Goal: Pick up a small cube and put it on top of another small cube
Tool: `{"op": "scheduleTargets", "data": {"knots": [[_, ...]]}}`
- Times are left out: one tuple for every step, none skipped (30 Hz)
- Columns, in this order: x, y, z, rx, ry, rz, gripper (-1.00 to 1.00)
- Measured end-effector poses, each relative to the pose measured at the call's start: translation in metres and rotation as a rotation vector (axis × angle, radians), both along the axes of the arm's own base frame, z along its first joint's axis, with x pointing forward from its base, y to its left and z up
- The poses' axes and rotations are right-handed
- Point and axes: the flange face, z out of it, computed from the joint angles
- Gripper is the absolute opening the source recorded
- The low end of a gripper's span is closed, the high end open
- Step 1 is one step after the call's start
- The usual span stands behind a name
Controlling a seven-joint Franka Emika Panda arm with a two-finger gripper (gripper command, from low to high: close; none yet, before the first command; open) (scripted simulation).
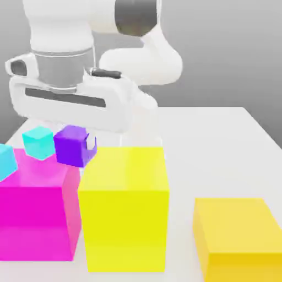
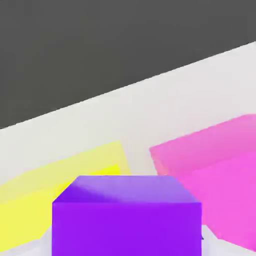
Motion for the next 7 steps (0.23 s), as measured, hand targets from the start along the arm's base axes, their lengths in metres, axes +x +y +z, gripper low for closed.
{"op": "scheduleTargets", "data": {"knots": [[-0.008,-0.025,0.002,0.001,-0.007,-0.066,-1.0],[-0.016,-0.05,-0.002,0.001,-0.013,-0.131,-1.0],[-0.025,-0.075,-0.013,0.001,-0.019,-0.197,-1.0],[-0.031,-0.091,-0.025,-0.001,-0.023,-0.24,1.0],[-0.031,-0.091,-0.025,-0.001,-0.023,-0.24,1.0],[-0.031,-0.091,-0.025,-0.001,-0.023,-0.24,1.0],[-0.031,-0.091,-0.025,-0.001,-0.023,-0.24,1.0]]}}
